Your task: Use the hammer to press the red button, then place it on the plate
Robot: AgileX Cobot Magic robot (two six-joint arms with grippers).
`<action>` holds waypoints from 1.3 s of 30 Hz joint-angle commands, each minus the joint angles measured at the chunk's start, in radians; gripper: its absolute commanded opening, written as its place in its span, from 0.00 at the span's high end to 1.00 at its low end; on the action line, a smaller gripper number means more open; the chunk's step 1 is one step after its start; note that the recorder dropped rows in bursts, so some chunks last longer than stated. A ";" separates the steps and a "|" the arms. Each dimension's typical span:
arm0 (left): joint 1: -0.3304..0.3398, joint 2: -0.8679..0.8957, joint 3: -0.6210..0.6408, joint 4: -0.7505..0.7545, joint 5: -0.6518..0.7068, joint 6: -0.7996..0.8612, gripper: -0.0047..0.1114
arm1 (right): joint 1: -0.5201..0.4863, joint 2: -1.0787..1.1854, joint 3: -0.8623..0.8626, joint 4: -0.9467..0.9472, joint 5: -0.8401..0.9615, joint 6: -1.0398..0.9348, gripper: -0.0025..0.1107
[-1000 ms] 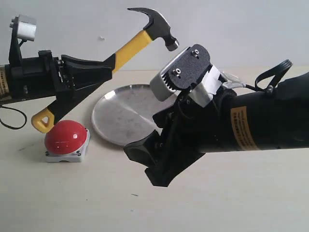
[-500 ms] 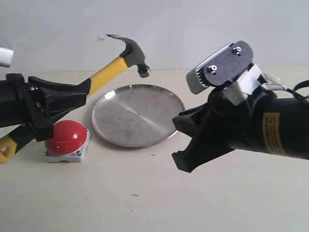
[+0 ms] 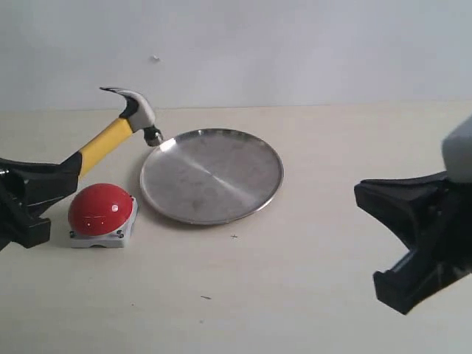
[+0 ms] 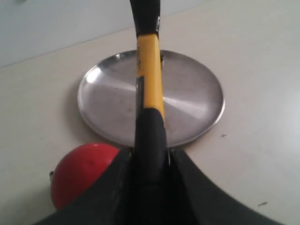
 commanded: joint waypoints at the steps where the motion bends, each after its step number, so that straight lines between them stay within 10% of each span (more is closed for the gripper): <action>1: 0.002 -0.047 0.031 -0.036 0.016 -0.019 0.96 | 0.000 -0.133 0.048 0.006 0.009 0.001 0.98; 39: 0.002 -0.302 0.173 -0.140 0.289 0.027 0.96 | 0.000 -0.310 0.151 0.030 0.010 -0.002 0.98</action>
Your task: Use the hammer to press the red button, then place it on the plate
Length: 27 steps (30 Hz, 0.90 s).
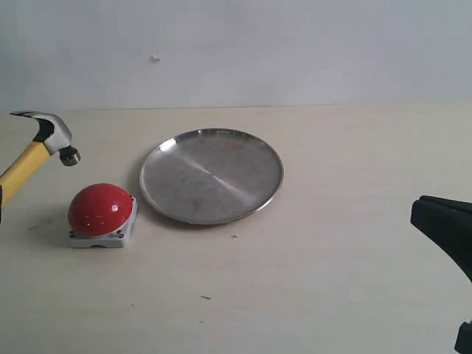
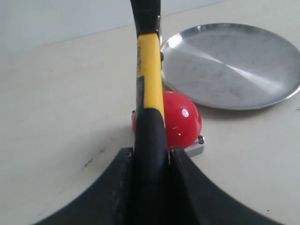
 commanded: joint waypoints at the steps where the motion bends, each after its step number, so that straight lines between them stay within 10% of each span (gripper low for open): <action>1: 0.000 0.038 -0.004 -0.025 -0.051 -0.003 0.96 | 0.000 -0.005 0.003 0.003 0.003 -0.002 0.98; 27: 0.000 0.074 -0.067 -0.031 -0.087 0.007 0.96 | 0.000 -0.005 0.003 0.003 0.003 -0.002 0.98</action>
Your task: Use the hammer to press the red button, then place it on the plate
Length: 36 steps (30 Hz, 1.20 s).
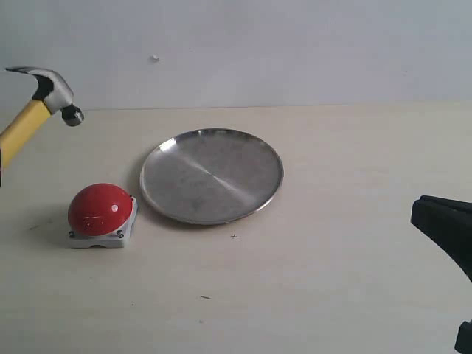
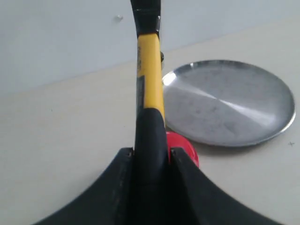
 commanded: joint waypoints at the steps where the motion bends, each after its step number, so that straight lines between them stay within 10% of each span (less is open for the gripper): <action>1: 0.000 0.099 0.016 -0.022 -0.058 -0.024 0.96 | 0.000 -0.005 0.003 0.001 0.003 -0.002 0.98; 36: 0.000 0.172 -0.080 -0.124 -0.535 -0.039 0.96 | 0.000 -0.005 0.003 0.001 0.003 -0.002 0.98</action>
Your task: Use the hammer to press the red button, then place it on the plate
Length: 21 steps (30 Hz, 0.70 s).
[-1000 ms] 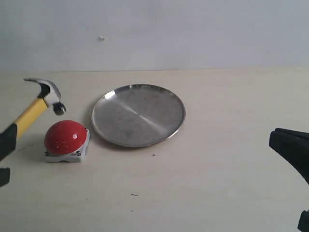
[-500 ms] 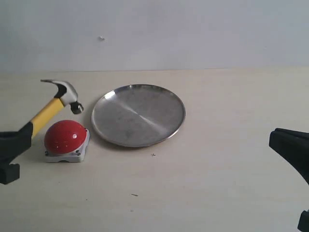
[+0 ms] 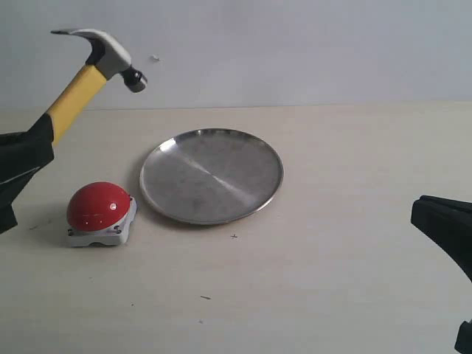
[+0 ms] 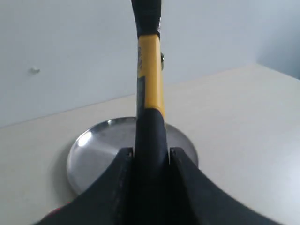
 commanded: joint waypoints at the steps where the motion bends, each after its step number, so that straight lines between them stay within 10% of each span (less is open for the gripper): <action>1: 0.000 0.075 -0.067 -0.055 -0.157 -0.039 0.96 | 0.000 -0.005 0.003 -0.004 0.001 -0.002 0.98; 10: 0.000 0.391 -0.212 -0.098 -0.470 -0.063 0.96 | 0.000 -0.005 0.003 -0.004 0.001 -0.002 0.98; 21: -0.026 0.701 -0.423 -0.232 -0.524 -0.141 0.96 | 0.000 -0.005 0.003 -0.001 0.001 -0.002 0.98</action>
